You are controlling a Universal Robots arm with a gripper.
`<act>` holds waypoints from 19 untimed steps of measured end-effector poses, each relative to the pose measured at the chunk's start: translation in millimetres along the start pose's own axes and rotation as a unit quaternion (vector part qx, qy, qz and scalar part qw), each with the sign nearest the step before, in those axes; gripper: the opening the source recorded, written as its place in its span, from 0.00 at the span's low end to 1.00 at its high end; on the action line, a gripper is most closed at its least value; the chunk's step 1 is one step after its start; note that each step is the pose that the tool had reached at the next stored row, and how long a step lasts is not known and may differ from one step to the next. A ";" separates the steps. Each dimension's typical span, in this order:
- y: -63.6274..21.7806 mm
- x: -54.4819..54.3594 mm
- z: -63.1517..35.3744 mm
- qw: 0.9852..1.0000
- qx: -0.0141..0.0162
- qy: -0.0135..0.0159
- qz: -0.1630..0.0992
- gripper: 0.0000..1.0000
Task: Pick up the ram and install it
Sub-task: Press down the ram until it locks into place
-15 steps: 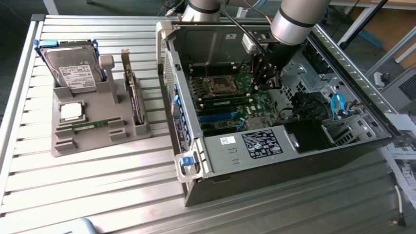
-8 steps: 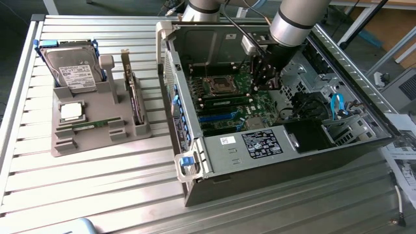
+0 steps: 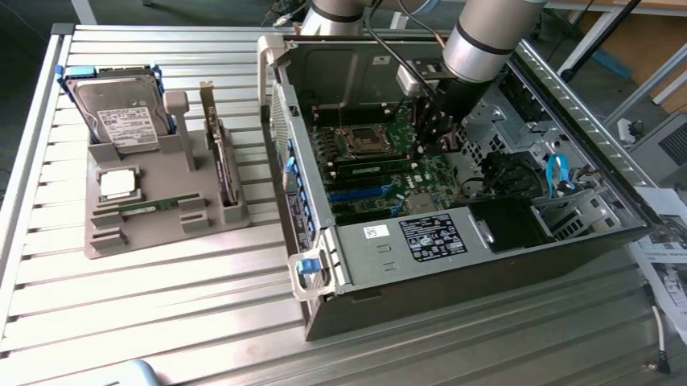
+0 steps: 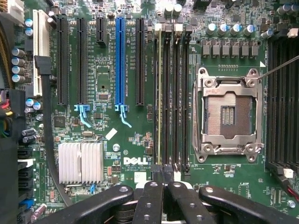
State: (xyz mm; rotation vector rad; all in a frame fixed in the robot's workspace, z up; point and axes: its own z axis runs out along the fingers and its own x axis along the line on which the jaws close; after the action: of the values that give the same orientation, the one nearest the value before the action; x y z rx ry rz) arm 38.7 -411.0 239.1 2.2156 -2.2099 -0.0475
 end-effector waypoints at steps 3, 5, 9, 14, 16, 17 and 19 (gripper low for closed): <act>0.0 0.0 0.7 1.000 0.000 0.000 0.000 0.10; 0.0 0.0 0.7 1.000 0.000 0.000 0.000 0.10; -0.1 0.0 2.7 1.000 0.000 0.000 0.000 0.10; -0.1 0.0 3.1 1.000 0.000 0.000 0.000 0.10; -0.1 0.0 3.8 1.000 0.000 0.000 0.000 0.10; -0.1 0.0 4.1 1.000 0.000 0.000 0.000 0.10; -0.1 0.1 4.3 1.000 0.000 0.000 0.000 0.10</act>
State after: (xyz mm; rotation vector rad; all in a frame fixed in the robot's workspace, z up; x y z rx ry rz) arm 38.7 -411.0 234.9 2.2154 -2.2098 -0.0473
